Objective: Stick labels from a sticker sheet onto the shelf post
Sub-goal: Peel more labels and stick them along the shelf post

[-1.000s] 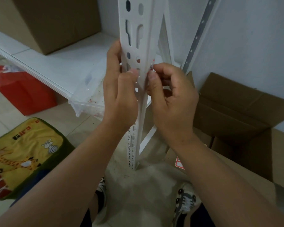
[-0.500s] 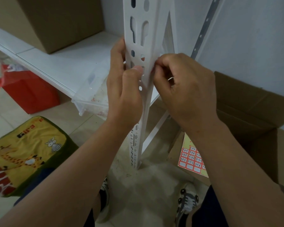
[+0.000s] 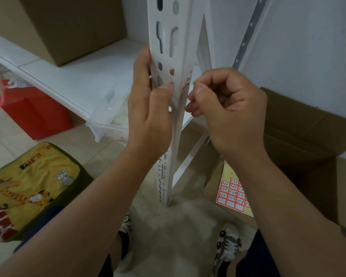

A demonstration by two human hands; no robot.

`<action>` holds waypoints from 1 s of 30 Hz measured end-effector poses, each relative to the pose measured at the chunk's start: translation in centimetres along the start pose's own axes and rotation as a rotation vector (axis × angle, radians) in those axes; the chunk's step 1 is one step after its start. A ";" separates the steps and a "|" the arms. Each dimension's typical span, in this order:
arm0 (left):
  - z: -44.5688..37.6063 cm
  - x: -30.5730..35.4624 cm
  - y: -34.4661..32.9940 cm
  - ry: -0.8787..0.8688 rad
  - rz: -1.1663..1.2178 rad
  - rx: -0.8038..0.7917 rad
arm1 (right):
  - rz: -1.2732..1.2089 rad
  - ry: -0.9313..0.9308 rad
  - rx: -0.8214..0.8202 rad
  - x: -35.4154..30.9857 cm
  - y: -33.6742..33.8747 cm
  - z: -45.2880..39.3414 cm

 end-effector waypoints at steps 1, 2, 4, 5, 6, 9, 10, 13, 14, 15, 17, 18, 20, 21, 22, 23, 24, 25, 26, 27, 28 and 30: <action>0.2 0.2 -0.1 -0.011 -0.024 0.014 | -0.055 -0.047 0.002 0.2 0.1 0.0; 0.4 0.5 -0.1 -0.031 -0.056 0.033 | -0.104 -0.082 -0.002 0.4 0.2 0.0; 1.0 1.2 0.0 -0.095 -0.173 0.102 | -0.162 -0.119 -0.020 0.4 0.2 0.2; 1.3 1.5 0.0 -0.130 -0.249 0.141 | -0.174 -0.127 -0.033 0.3 0.2 0.2; 1.6 1.9 0.0 -0.160 -0.321 0.176 | -0.185 -0.133 -0.045 0.2 0.1 0.3; 1.9 2.5 0.2 -0.221 -0.441 0.234 | -0.185 -0.144 -0.056 0.3 0.1 0.3; 1.9 2.6 0.2 -0.234 -0.450 0.233 | -0.145 -0.127 -0.050 0.3 0.2 0.3; 1.7 2.5 0.3 -0.240 -0.427 0.221 | 0.091 0.003 -0.009 0.2 0.2 0.3; 1.6 2.4 0.4 -0.233 -0.417 0.222 | 0.181 0.065 -0.001 0.0 0.2 0.3; 1.5 2.4 0.5 -0.226 -0.408 0.223 | 0.271 0.130 0.004 -0.1 0.1 0.2; 1.3 2.3 0.8 -0.215 -0.388 0.230 | 0.440 0.266 0.009 -0.5 -0.2 0.1; 1.3 2.2 0.9 -0.214 -0.380 0.232 | 0.505 0.325 0.000 -0.6 -0.3 0.0; 1.2 2.2 1.0 -0.219 -0.372 0.231 | 0.602 0.421 -0.031 -1.0 -0.7 -0.1; 1.2 2.2 1.1 -0.223 -0.370 0.230 | 0.635 0.458 -0.041 -1.2 -0.8 -0.1; 1.2 2.2 1.1 -0.227 -0.365 0.230 | 0.660 0.490 -0.047 -1.3 -0.8 -0.1; 1.2 2.2 1.1 -0.228 -0.357 0.231 | 0.683 0.516 -0.052 -1.5 -0.8 -0.2; 1.2 2.3 1.2 -0.228 -0.351 0.232 | 0.702 0.534 -0.060 -1.6 -0.8 -0.3; 1.1 2.3 1.2 -0.226 -0.348 0.233 | 0.720 0.549 -0.067 -1.7 -0.8 -0.4; 1.1 2.3 1.2 -0.225 -0.346 0.236 | 0.737 0.563 -0.072 -1.8 -0.8 -0.5; 1.1 2.3 1.2 -0.223 -0.342 0.239 | 0.749 0.576 -0.074 -1.9 -0.9 -0.6; 1.1 2.3 1.2 -0.220 -0.335 0.242 | 0.754 0.584 -0.076 -2.0 -0.9 -0.7; 1.2 2.4 1.1 -0.210 -0.319 0.246 | 0.754 0.584 -0.079 -2.0 -0.9 -0.8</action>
Point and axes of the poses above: each hand's wrist, its own z-axis away from the middle knuckle, its own y-axis out of the back of the hand, x = y × z, the point moved 7 cm from there along -z, towards the middle knuckle, and after that the axes turned 7 degrees about y, right-handed, at the moved point
